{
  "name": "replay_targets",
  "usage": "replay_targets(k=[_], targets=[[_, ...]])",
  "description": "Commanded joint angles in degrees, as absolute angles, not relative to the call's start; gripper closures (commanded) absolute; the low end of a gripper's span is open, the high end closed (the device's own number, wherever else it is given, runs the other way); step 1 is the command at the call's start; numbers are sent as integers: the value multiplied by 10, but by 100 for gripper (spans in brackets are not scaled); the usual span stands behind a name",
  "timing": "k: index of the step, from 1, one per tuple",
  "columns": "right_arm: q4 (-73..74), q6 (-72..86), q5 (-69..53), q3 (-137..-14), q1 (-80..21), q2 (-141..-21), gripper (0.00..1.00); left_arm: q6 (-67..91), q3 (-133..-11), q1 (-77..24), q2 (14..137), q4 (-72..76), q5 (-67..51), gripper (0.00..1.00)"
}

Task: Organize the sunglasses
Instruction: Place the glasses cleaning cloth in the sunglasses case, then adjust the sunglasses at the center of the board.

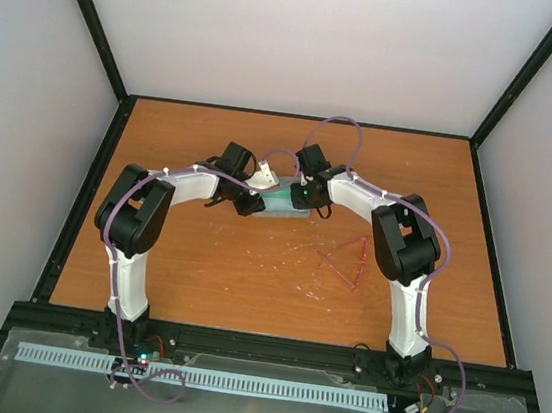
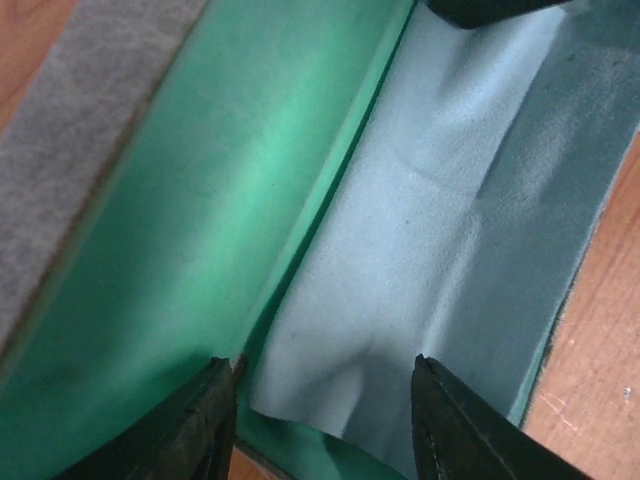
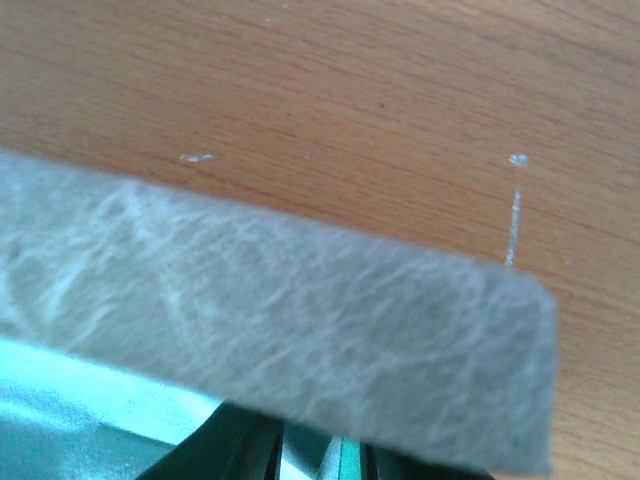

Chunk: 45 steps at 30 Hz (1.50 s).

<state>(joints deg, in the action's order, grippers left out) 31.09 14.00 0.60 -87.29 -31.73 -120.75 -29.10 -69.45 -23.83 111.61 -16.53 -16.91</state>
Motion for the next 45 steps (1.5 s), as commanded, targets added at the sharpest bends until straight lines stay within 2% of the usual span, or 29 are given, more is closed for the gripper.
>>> replay_targets(k=[1,5,16,21,27,30,33,37,41,43,45], targets=[[312,142,19,-873,-314,-1197,76,-287,-708,-235,1102,-175,-177,45],[310,147,20,-854,-314,-1181,76,-282,-700,-235,1092,-176,-179,38],[298,166,18,-796,-315,-1125,77,-273,-676,-243,1049,-179,-188,32],[292,173,18,-778,-315,-1103,71,-262,-656,-250,1024,-180,-193,31],[300,191,15,-758,-315,-1066,69,-257,-636,-255,989,-189,-217,37],[304,203,21,-731,-315,-1029,69,-254,-624,-259,967,-192,-224,49],[313,219,42,-705,-316,-977,69,-253,-610,-265,942,-196,-225,55],[361,249,82,-692,-315,-902,69,-249,-604,-273,917,-201,-220,56],[463,306,130,-679,-315,-831,85,-245,-596,-281,899,-198,-214,57],[527,337,138,-667,-314,-809,85,-246,-589,-288,893,-192,-212,57],[581,370,140,-636,-313,-784,77,-250,-583,-299,892,-184,-201,57]])
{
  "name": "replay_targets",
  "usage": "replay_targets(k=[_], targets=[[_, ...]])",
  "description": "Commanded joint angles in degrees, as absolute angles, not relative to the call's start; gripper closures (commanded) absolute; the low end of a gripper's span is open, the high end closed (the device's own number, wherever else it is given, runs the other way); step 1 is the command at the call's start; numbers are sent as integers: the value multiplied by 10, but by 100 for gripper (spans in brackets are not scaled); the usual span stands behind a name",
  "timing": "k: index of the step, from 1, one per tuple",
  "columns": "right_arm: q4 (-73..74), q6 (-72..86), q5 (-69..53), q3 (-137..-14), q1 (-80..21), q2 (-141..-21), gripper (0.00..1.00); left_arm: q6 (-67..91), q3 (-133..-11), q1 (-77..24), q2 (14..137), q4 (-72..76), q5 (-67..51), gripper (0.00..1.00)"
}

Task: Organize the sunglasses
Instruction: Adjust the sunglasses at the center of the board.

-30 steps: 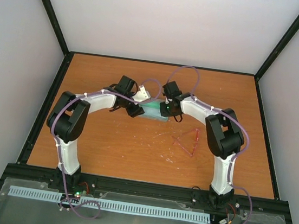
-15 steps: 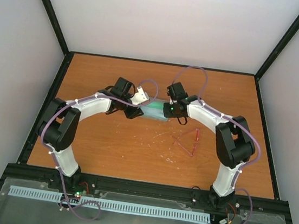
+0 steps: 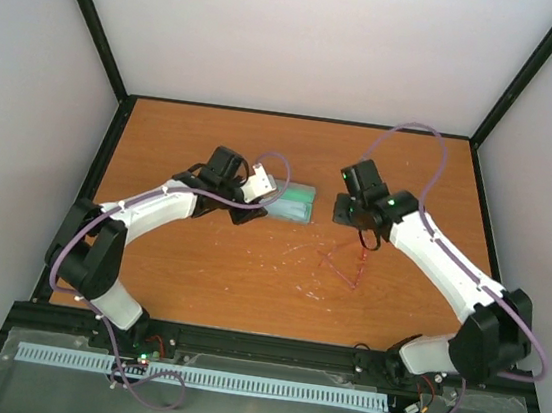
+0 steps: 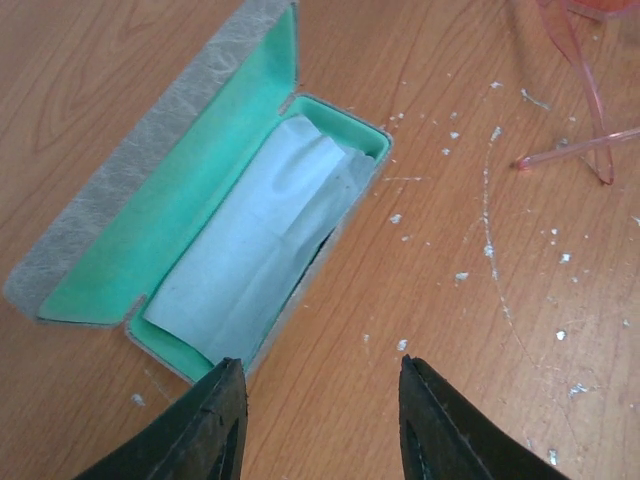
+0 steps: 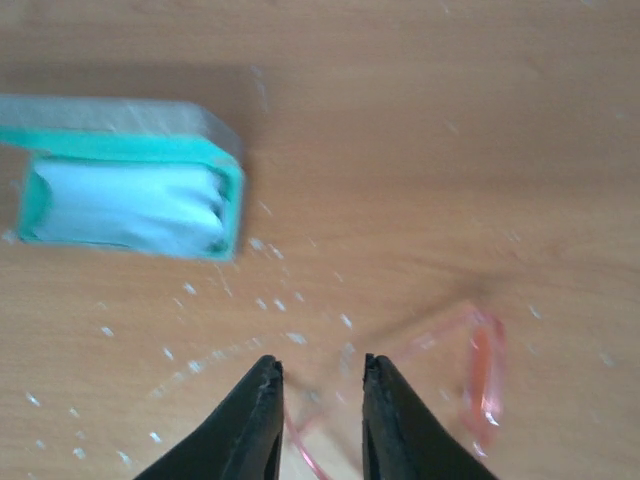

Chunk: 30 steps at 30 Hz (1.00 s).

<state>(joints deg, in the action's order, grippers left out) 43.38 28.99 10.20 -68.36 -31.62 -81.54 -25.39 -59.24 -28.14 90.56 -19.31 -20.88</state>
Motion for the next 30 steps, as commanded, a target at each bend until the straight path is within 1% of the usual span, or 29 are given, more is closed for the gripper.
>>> replay_targets(k=[1,2,4,9,11,15,22,27,30], targets=[[601,383,138,-619,-313,-769,75,-251,-583,-303,892,-182,-199,56],[614,393,132,-603,-311,-758,73,-251,-582,-305,893,-181,-202,56],[641,414,120,-578,-301,-741,72,-249,-586,-309,898,-176,-203,56],[648,424,95,-542,-262,-739,77,-249,-601,-316,912,-170,-208,56],[636,418,82,-540,-248,-751,77,-252,-604,-318,916,-164,-207,57],[605,392,61,-542,-236,-797,76,-252,-614,-320,923,-163,-208,56],[554,366,26,-571,-227,-885,78,-252,-619,-326,932,-161,-215,56],[548,352,22,-595,-217,-917,75,-250,-624,-332,939,-163,-220,56],[548,354,16,-603,-213,-911,74,-249,-626,-334,941,-164,-221,57]])
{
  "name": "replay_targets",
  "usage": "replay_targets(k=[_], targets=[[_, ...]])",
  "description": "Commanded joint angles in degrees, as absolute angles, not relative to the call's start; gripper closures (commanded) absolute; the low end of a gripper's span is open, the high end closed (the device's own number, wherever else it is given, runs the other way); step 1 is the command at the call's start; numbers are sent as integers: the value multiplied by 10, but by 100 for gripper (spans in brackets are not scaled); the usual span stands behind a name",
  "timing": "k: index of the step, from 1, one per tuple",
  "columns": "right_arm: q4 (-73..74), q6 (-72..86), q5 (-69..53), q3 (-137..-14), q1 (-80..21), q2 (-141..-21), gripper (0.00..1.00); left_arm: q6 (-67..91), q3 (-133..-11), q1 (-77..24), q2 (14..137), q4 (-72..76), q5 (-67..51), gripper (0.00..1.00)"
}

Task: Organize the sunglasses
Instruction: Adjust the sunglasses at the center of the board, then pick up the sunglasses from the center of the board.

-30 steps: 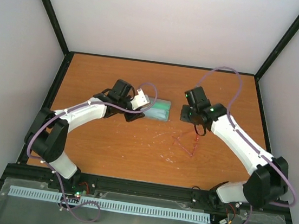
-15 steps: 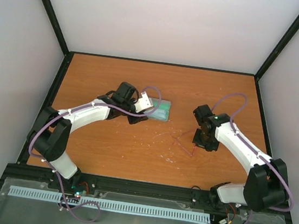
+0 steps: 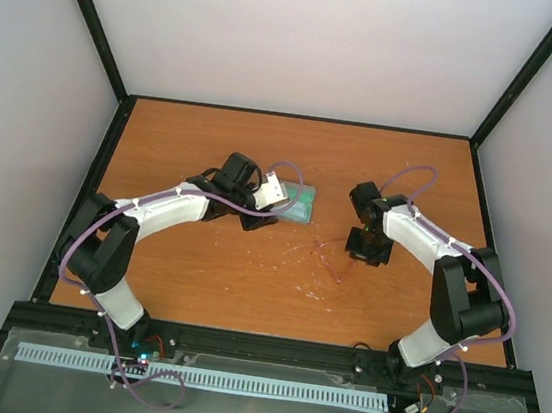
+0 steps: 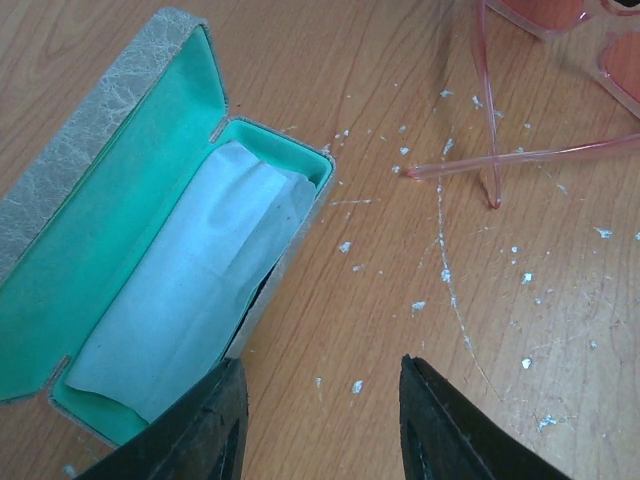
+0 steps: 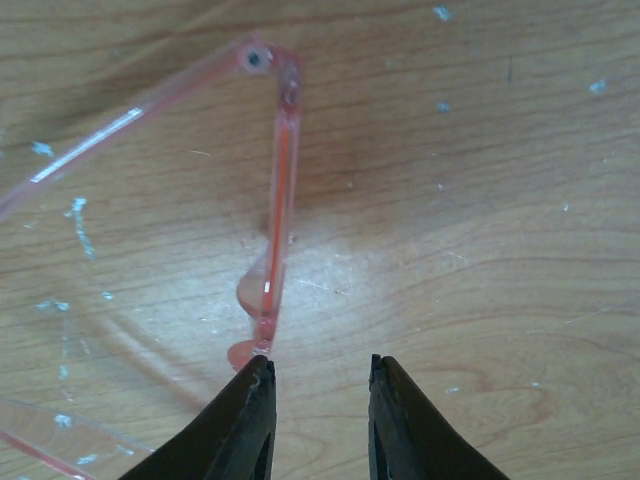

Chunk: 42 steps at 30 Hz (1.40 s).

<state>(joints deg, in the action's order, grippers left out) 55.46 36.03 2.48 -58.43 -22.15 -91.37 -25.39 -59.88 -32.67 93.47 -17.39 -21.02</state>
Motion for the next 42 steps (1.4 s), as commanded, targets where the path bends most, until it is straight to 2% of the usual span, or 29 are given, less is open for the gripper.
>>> replay_targets(k=[1,12,23,34,38,42], targets=[[549,358,12,-605,-211,-903,73,-249,-627,-336,942,-164,-221,57],[531,416,-51,-585,-203,-911,75,-254,-629,-340,950,-154,-226,57],[518,428,-47,-598,-203,-951,78,-257,-634,-359,949,-152,-227,56],[516,422,-30,-616,-203,-971,88,-254,-636,-378,952,-149,-230,56],[517,418,-30,-620,-203,-974,97,-257,-640,-391,954,-151,-239,56],[517,412,-31,-619,-203,-967,97,-269,-642,-410,957,-157,-269,56]])
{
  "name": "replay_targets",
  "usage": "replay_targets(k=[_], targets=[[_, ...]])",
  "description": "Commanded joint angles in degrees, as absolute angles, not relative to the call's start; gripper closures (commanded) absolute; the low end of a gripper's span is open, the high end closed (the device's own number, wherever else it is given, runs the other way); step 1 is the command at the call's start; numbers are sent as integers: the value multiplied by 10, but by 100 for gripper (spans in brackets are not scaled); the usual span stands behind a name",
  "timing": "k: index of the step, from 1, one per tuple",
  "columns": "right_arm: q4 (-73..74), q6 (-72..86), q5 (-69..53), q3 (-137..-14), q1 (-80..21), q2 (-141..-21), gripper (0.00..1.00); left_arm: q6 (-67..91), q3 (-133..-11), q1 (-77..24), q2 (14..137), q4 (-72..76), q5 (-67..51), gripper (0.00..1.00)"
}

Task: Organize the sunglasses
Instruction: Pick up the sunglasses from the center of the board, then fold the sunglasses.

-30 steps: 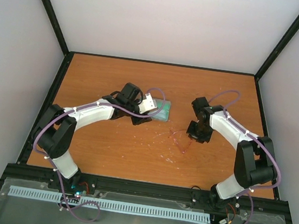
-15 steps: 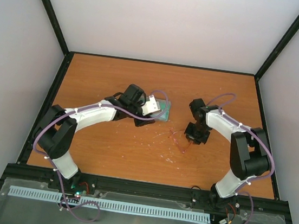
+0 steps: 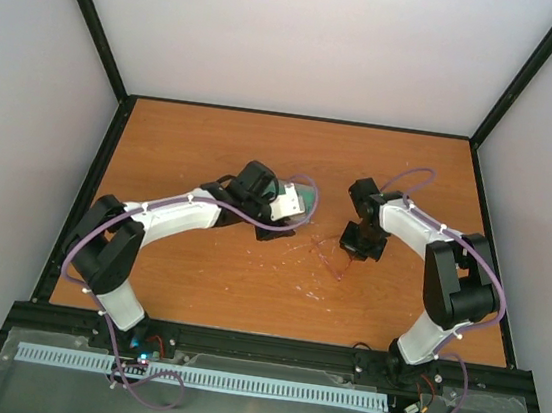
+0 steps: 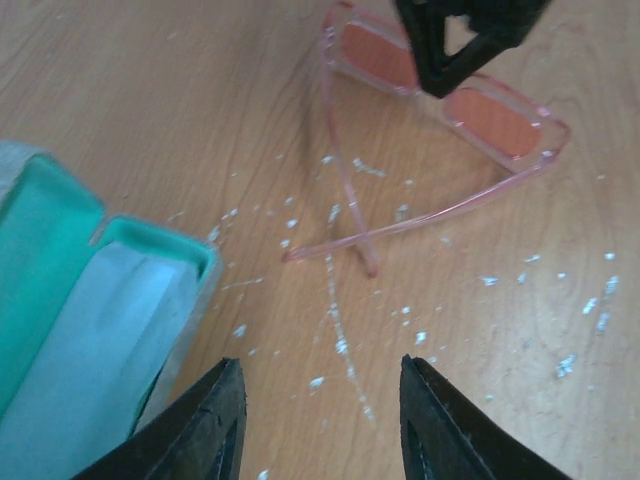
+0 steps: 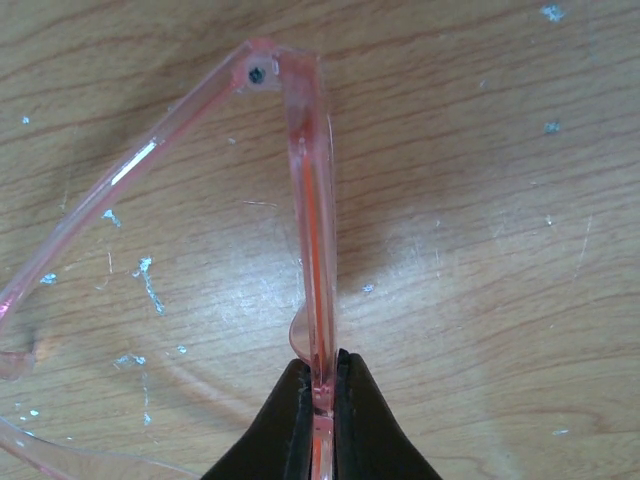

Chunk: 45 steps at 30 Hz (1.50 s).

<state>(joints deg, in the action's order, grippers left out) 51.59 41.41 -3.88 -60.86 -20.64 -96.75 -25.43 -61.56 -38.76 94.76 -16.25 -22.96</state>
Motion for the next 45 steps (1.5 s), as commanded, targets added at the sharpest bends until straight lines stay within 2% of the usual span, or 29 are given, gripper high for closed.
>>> replay_targets(k=[1,5,9,13,45], targets=[[516,410,-31,-618,-203,-963,97,-275,-644,-416,958,-161,-278,56],[507,407,-40,-612,-203,-943,97,-298,-644,-435,965,-178,-310,57],[493,407,-53,-608,-203,-919,97,-316,-646,-442,969,-196,-344,67],[483,406,-70,-606,-203,-903,97,-334,-643,-456,977,-200,-350,70],[339,370,-293,-516,-204,-754,97,-321,-706,-488,1036,-126,-362,71]])
